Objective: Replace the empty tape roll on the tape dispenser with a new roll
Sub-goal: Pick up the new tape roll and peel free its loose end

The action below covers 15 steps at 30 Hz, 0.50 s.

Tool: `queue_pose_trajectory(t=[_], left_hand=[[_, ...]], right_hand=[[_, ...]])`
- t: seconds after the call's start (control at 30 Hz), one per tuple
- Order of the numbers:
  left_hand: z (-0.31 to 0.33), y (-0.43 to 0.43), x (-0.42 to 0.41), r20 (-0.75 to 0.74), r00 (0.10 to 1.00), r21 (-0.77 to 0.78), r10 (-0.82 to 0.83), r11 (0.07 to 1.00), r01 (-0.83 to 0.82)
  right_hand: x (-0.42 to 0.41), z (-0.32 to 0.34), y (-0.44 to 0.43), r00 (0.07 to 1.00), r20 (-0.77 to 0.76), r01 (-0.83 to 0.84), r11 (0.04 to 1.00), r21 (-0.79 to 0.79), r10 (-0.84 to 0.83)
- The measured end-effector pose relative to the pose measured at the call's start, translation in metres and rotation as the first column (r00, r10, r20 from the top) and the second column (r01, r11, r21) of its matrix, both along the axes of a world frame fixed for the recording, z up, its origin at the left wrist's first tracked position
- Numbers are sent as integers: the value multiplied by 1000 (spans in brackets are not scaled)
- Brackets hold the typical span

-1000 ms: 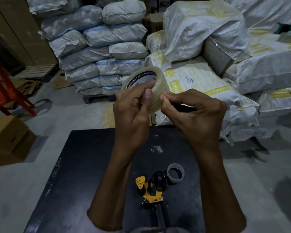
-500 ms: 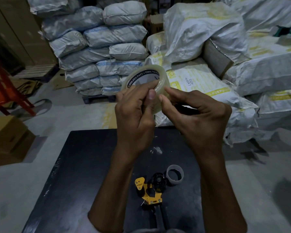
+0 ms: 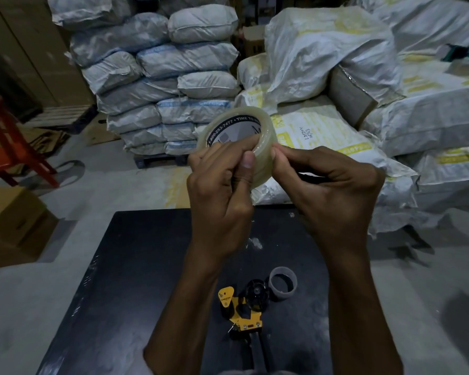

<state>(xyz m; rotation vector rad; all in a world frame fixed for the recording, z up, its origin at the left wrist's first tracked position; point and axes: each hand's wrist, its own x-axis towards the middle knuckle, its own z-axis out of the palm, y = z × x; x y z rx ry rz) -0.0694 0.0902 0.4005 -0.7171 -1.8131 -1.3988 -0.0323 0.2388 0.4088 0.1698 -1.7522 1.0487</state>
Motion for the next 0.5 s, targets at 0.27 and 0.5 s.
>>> queue_pose_trajectory(t=[0.27, 0.5], left_hand=[[5, 4, 3, -30, 999, -32, 46, 998, -47], [4, 5, 6, -108, 989, -77, 99, 991, -108]], right_hand=[[5, 3, -3, 999, -19, -32, 999, 21, 32], [10, 6, -6, 999, -23, 35, 998, 54, -34]])
